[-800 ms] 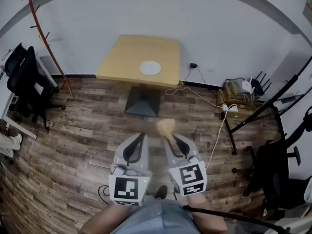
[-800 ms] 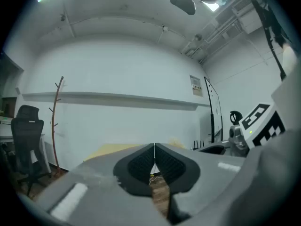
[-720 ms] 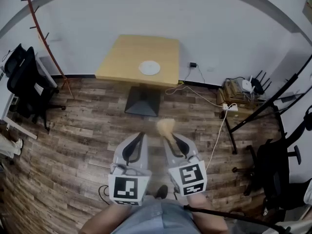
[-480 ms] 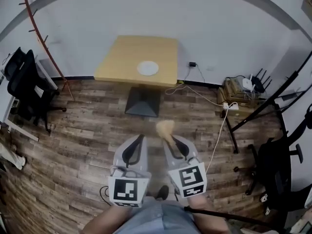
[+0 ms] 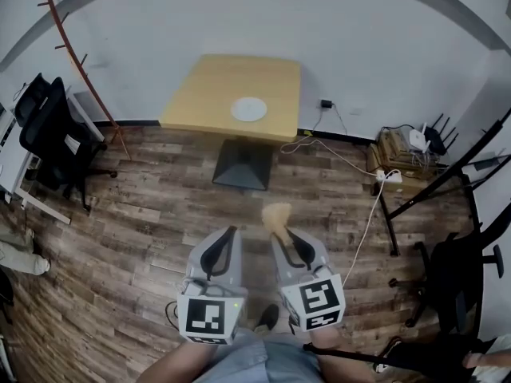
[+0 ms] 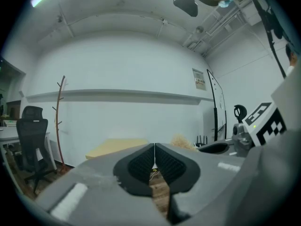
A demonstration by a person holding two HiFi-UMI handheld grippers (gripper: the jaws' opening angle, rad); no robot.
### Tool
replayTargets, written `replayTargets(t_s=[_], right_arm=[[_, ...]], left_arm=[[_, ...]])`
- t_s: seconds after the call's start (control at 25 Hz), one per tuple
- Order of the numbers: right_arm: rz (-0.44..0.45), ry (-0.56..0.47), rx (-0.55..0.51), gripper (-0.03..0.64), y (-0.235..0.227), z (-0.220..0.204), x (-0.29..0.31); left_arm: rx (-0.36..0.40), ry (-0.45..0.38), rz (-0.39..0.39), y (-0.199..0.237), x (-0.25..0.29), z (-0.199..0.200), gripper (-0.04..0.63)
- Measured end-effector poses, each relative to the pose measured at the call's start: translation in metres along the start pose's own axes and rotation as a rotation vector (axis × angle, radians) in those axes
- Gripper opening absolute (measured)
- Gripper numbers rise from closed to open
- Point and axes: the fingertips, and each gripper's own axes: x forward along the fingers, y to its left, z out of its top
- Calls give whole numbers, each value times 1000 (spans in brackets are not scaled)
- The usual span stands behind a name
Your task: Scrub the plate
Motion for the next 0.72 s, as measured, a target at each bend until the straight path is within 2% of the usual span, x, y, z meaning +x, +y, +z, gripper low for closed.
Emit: replayTargets(t_s=[0.32, 0.56, 0.72], right_arm=[[-3, 46, 45, 74, -27, -9, 59], [-11, 48, 54, 74, -48, 11, 130], [-22, 43, 51, 74, -61, 30, 170]], left_arm=[[6, 25, -7, 35, 58, -7, 26], [-22, 24, -36, 76, 116, 3, 26], [19, -2, -57, 106, 152, 15, 26]])
